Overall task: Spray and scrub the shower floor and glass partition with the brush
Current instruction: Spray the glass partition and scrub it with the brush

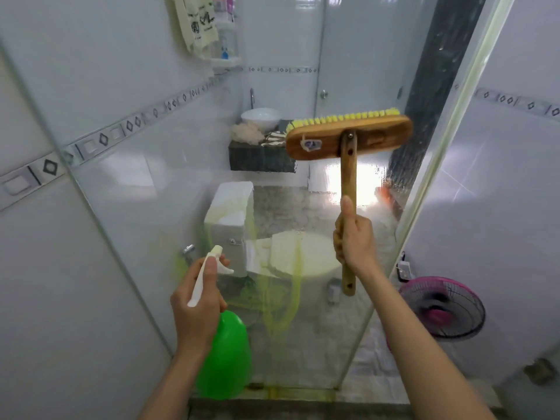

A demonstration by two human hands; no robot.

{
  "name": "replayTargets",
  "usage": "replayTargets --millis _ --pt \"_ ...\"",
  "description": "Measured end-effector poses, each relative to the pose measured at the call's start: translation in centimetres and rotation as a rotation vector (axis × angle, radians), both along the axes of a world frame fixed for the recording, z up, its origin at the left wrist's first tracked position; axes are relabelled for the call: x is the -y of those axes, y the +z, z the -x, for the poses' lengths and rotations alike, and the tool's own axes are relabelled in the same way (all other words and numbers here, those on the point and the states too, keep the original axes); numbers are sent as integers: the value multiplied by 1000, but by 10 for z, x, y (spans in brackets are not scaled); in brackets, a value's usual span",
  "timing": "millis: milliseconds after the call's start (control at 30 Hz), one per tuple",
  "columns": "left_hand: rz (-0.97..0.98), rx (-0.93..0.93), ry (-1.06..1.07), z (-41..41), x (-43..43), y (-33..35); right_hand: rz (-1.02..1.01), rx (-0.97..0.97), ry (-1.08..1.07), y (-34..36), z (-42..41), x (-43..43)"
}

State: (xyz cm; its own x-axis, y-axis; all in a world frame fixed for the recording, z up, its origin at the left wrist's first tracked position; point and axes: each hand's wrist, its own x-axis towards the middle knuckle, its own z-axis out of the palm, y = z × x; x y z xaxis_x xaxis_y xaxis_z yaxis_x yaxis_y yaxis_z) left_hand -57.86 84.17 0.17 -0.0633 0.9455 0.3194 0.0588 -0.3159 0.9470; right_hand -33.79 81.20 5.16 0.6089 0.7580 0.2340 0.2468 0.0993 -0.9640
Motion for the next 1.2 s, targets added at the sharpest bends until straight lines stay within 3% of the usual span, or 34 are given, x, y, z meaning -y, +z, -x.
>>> replayTargets --millis 167,433,600,667,833,1033,1100,1200 --pt "2 31 72 4 -7 -9 86 74 -21 -83 11 15" --pt "-127 25 148 -12 -30 -61 -383 320 -142 -21 -7 -30" --pt "-222 35 116 -14 -42 -112 -222 377 -149 -156 -3 -8" --pt "-260 27 93 -13 -50 -131 -202 432 -129 -175 1 -10" --pt "-363 41 28 -11 -72 -183 -302 566 -82 -151 -2 -31" --pt "-500 125 33 2 -65 -239 -191 566 -114 -299 0 -15" --pt "-503 121 19 3 -64 -242 -189 569 -137 -293 7 -21" --pt "-491 70 32 3 -71 -236 -211 654 -133 -221 17 -44"
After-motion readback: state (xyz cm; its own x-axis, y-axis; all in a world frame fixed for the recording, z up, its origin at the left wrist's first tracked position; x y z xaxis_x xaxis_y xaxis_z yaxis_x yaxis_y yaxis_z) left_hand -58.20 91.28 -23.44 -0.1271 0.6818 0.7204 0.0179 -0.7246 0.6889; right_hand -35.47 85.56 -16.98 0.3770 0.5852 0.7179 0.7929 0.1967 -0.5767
